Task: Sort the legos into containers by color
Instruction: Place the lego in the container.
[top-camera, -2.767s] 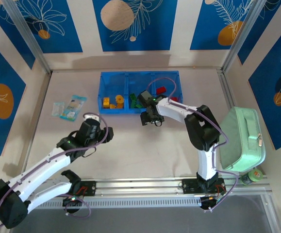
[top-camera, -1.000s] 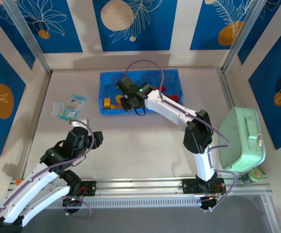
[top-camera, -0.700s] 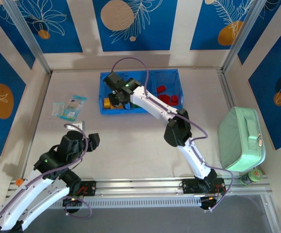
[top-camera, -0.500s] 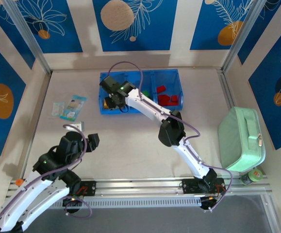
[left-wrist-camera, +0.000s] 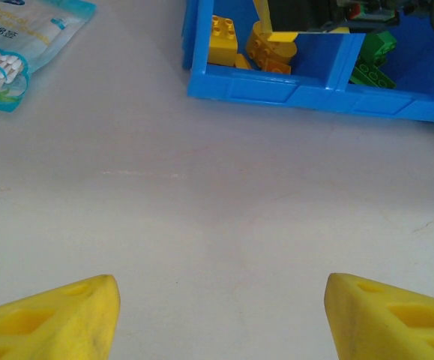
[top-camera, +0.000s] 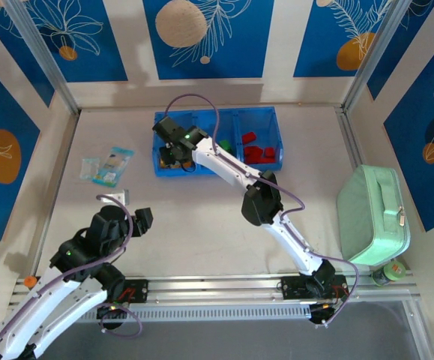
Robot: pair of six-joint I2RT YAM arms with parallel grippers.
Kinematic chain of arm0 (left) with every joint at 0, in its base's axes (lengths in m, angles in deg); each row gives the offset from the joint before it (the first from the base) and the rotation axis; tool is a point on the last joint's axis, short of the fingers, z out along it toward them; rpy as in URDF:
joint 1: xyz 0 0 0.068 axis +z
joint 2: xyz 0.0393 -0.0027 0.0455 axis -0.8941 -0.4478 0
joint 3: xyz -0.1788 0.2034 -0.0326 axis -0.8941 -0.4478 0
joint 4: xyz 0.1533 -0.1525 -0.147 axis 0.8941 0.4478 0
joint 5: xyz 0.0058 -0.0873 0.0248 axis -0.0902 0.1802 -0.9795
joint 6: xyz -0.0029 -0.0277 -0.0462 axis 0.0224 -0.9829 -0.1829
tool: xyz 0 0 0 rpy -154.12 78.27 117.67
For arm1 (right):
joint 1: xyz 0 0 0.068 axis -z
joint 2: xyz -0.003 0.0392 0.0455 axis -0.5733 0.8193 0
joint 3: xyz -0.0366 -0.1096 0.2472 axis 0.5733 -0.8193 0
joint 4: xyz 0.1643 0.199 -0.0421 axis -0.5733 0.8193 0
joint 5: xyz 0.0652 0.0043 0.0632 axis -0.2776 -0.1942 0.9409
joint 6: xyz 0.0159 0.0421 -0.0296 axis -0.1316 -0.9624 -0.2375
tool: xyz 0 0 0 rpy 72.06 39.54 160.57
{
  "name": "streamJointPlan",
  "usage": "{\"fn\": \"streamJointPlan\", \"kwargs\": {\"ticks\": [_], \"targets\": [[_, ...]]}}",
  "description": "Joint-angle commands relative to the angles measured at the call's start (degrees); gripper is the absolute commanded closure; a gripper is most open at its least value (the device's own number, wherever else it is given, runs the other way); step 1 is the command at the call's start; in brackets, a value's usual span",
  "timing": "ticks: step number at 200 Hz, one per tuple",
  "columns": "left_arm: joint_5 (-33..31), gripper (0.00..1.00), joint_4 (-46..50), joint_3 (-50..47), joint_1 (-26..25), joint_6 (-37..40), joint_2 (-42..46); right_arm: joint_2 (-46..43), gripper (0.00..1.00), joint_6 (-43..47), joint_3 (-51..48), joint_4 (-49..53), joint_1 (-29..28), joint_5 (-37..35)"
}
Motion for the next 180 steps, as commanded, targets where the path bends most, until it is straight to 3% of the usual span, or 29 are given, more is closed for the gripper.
{"fn": "streamJointPlan", "kwargs": {"ticks": [1, 10, 24, 35, 109, 153, 180], "targets": [[0.68, 0.27, 1.23, 0.68, -0.42, -0.42, 0.51, 1.09, 0.68, -1.51, 1.55, -1.01, 0.54, -1.22], [0.92, 0.27, 1.42, 0.92, -0.51, -0.38, 0.50, 1.09, 0.62, -1.61, 1.33, -1.39, 0.61, -1.16], [1.20, 0.27, 1.47, 1.15, -0.47, -0.61, 0.41, 1.09, 0.44, -1.67, 2.12, -1.20, 0.81, -1.13], [1.43, 0.28, 1.77, 1.53, -0.47, -0.66, 0.32, 0.73, 0.40, -1.65, 3.02, -0.64, 0.73, -1.99], [1.40, 0.28, 2.10, 2.91, -0.42, -0.55, -0.76, -12.60, 0.38, 0.73, -6.88, -2.01, -2.55, -8.08], [0.09, 0.27, 1.74, 5.29, -0.46, 1.75, -3.22, -27.80, 0.37, 2.70, -24.98, -9.56, -2.78, -8.58], [-1.09, 0.27, 0.92, 5.81, -0.42, 3.20, -4.33, -41.16, 0.36, 5.75, -45.11, -22.38, -2.82, -3.56]]}}
